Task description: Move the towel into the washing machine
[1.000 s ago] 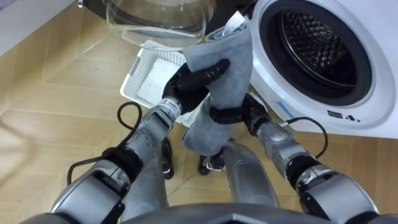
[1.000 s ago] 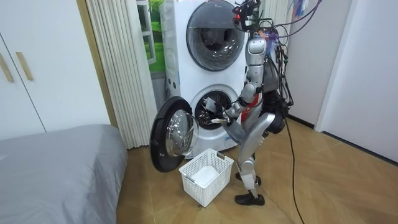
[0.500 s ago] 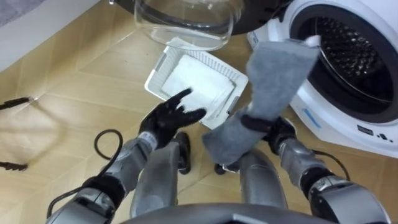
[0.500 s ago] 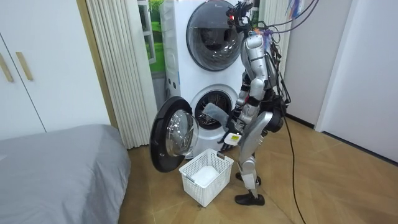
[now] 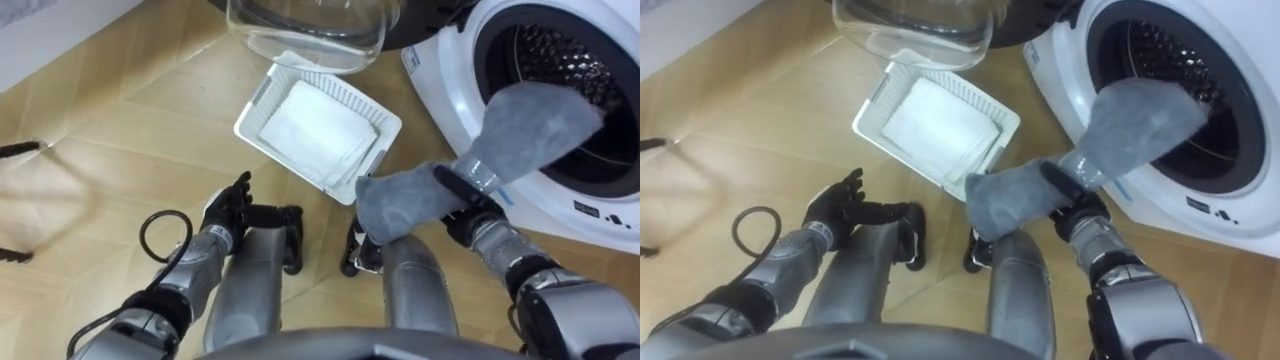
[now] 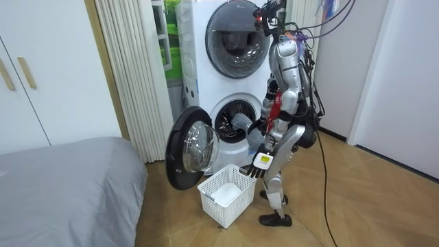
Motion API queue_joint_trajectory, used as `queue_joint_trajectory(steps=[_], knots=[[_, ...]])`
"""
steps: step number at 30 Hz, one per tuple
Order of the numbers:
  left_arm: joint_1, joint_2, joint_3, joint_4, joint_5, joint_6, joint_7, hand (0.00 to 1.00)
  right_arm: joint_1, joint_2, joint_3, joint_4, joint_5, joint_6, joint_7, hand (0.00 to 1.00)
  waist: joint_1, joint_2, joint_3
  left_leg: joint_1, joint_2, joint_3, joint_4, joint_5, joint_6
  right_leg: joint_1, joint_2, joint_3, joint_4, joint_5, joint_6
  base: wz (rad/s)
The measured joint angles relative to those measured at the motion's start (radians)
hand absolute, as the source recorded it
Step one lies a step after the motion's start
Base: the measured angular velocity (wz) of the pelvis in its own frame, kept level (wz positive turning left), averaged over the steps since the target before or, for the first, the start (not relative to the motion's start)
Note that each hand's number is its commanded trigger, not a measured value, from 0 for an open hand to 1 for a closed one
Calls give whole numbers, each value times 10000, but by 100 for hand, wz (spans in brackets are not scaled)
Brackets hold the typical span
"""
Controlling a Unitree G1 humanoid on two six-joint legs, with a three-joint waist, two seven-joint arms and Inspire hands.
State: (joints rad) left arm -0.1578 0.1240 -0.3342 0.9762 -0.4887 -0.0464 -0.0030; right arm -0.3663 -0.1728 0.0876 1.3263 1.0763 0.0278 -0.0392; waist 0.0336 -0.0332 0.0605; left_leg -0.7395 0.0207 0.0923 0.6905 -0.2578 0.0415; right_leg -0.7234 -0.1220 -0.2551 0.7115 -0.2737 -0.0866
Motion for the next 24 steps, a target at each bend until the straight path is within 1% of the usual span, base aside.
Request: queue_joint_trajectory(steps=[3,4,6,8,13,14,15,16,17,18,19,21,22,23,24], knots=[[-77,-23,31,160,7,75,-1,0,-79,-81,-26,62,193,206,129,100,9,-32,-9,-2,0,0,4,2,5,0,6,11,2,28,2,0],[-89,-22,88,180,4,164,-3,0,-98,-110,-42,67,209,292,258,100,6,-64,-6,-3,1,5,1,3,7,-1,2,8,8,33,-4,0],[-124,22,168,148,26,253,-11,0,-301,-248,-145,300,345,599,552,100,-3,-169,-14,-53,-18,25,-8,9,15,-92,-45,1,65,36,-16,0],[-203,72,163,140,30,267,6,0,-468,-371,-162,344,592,670,675,100,-16,-270,-6,-219,-59,43,5,43,43,-293,-112,-1,173,24,-32,5],[-220,189,129,48,0,328,139,0,-789,-669,-261,351,1735,782,864,100,-18,-391,-21,-453,-93,86,36,71,73,-534,-152,10,192,45,-3,1],[-178,298,125,-71,-9,350,154,0,-872,-731,-357,330,1939,834,836,100,-27,-473,-52,-540,-91,117,42,71,74,-635,-158,22,208,46,-2,0],[-136,399,129,-219,8,382,211,0,-953,-833,-411,285,2104,851,795,100,-23,-527,-40,-601,-75,122,55,77,85,-680,-155,7,202,55,-1,0],[-118,435,128,-254,20,382,230,0,-1008,-888,-440,275,2177,851,727,100,-16,-568,-43,-613,-75,126,51,80,90,-699,-155,16,202,58,2,0],[-88,495,131,-279,45,382,315,0,-1173,-1024,-645,214,2224,900,539,100,-29,-631,-49,-633,-78,142,54,82,95,-740,-161,46,217,59,3,0],[-76,501,146,-284,99,383,411,0,-1337,-1254,-828,33,2336,946,322,100,-48,-664,-50,-672,-106,144,37,95,119,-794,-182,57,227,64,13,0],[-71,508,146,-303,122,382,443,0,-1399,-1387,-916,-108,2411,944,227,100,-56,-675,-44,-687,-118,145,32,101,129,-812,-192,58,232,66,15,0],[108,539,145,-521,116,372,641,0,-1908,-1863,-1362,-244,2885,928,-90,100,-144,-743,-42,-673,-138,182,8,106,137,-818,-195,97,228,70,31,0],[153,540,161,-580,119,356,672,0,-2031,-1980,-1570,-311,3029,922,-203,100,-175,-751,-40,-674,-142,195,10,108,141,-818,-200,94,232,66,38,0],[201,538,161,-627,137,349,721,0,-2177,-2156,-1879,-527,3387,871,-410,100,-213,-791,-38,-674,-144,200,9,110,144,-818,-200,95,234,62,45,0],[258,540,164,-693,174,349,802,0,-2295,-2217,-2063,-718,3721,745,-578,100,-251,-841,-40,-675,-136,202,20,110,144,-816,-193,94,231,61,45,0]])
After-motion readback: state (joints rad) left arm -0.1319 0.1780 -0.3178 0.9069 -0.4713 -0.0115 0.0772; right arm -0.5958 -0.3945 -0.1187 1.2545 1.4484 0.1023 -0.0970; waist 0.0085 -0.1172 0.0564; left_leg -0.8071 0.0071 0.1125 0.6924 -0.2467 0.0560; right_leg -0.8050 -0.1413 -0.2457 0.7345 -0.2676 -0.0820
